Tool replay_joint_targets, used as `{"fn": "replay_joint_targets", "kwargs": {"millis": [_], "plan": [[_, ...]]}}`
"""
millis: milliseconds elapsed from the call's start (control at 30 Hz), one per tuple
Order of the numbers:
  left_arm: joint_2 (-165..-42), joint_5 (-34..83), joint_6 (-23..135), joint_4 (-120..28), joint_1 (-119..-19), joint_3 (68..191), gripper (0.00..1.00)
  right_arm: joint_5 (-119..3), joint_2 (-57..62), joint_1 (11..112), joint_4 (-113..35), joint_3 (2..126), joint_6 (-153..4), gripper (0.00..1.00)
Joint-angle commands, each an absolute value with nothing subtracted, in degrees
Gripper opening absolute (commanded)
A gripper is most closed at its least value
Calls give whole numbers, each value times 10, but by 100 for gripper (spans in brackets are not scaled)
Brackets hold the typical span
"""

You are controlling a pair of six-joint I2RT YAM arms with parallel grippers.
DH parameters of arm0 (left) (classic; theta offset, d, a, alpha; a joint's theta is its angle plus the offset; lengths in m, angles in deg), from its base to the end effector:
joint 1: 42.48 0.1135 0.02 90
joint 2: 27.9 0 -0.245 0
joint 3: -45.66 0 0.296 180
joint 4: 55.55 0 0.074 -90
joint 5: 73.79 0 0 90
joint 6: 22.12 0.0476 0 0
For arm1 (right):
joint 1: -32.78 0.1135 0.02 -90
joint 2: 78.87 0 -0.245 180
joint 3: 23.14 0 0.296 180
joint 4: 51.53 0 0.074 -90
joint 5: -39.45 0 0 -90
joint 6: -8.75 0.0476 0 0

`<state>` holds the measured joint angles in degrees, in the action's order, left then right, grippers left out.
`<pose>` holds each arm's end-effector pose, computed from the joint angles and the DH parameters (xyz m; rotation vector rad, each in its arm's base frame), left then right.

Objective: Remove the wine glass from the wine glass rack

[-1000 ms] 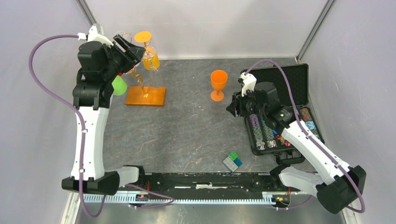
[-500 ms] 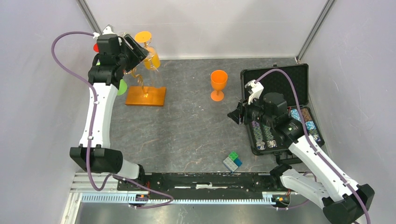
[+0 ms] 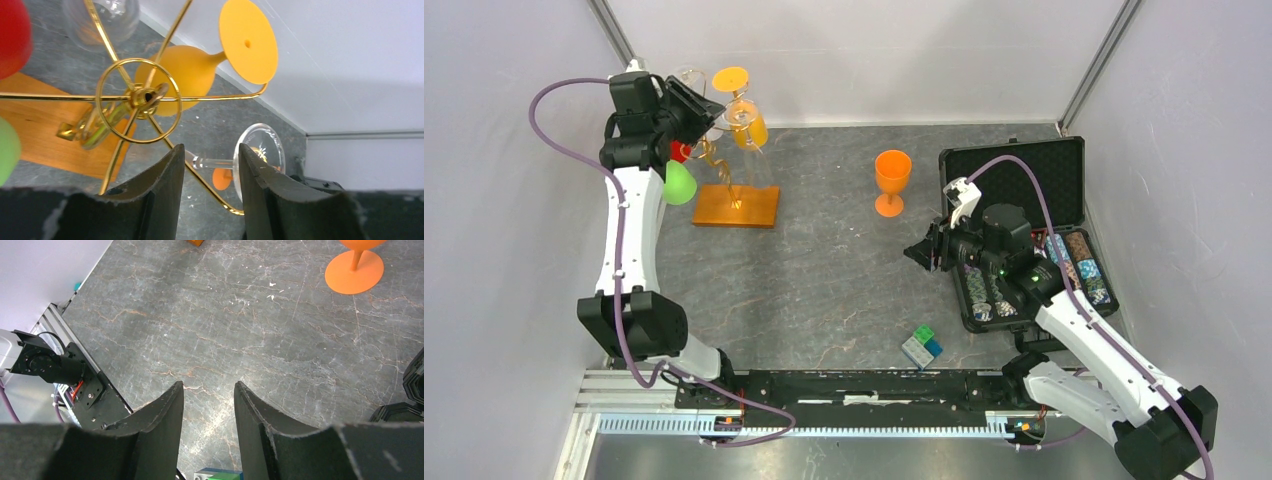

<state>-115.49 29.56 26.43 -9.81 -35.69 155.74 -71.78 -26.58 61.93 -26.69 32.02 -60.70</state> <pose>0.3923 0.0356 0.4240 -0.6807 1.9000 -0.6197 0.2323 0.1493 0.2779 -0.4079 2.0034 0.9202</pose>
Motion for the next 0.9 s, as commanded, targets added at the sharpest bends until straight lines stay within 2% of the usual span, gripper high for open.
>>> {"fn": "replay_joint_targets", "kwargs": {"millis": [0, 133, 433, 667, 800, 867], "plan": [[-1163, 377, 221, -141, -351, 1556, 48, -729, -272, 619, -307, 316, -603, 47], [-1171, 405, 206, -156, -349, 1556, 55, -728, -264, 619, -315, 311, -603, 46], [-1193, 498, 186, -162, -346, 1545, 51, -723, -239, 619, -332, 307, -597, 46], [-1187, 543, 182, -167, -328, 1529, 38, -722, -227, 619, -344, 308, -580, 44], [-1173, 608, 121, -251, -304, 1479, 22, -722, -222, 619, -344, 322, -579, 43], [-1163, 621, 95, -279, -293, 1458, 17, -721, -220, 619, -344, 329, -579, 43]]}}
